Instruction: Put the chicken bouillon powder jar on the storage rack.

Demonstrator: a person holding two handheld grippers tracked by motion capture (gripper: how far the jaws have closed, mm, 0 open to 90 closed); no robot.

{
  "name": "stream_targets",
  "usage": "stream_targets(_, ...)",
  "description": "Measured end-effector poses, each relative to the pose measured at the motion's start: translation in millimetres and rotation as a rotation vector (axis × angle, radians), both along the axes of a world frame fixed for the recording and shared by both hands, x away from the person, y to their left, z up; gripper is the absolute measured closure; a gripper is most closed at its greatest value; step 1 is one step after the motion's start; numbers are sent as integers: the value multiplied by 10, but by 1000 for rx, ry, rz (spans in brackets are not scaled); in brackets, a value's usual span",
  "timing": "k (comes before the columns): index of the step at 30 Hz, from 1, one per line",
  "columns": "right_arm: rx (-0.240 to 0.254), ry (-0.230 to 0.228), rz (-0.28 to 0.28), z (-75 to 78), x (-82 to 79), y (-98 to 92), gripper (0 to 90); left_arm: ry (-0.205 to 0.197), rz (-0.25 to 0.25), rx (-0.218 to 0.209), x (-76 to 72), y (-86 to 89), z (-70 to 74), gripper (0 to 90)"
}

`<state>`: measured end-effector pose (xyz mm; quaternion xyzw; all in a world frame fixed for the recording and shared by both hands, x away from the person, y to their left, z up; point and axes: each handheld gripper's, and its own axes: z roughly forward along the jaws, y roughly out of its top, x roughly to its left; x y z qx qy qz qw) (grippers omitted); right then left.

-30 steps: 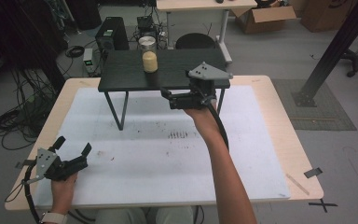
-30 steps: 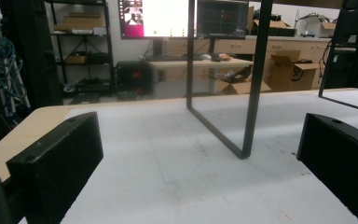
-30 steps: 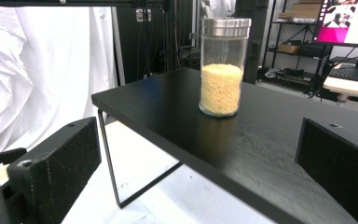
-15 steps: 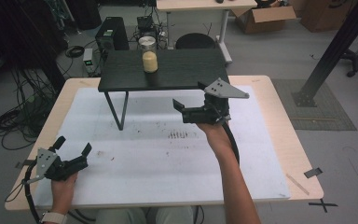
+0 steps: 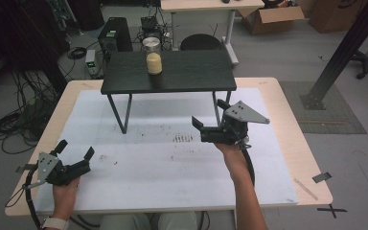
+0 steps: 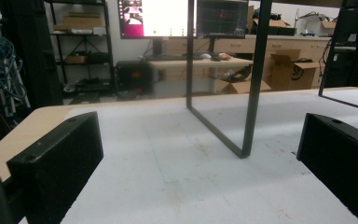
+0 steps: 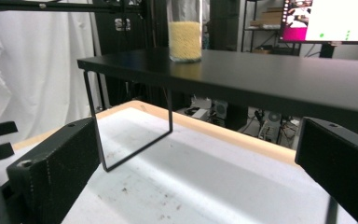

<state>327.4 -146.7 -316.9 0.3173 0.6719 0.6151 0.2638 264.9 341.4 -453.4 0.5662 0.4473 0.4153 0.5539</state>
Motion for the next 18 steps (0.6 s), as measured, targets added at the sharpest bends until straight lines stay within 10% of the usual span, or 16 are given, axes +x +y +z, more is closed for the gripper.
stream_targets(18, 60, 20, -117, -503, -220, -395, 0, 0, 1, -1, 2, -4, 0, 7)
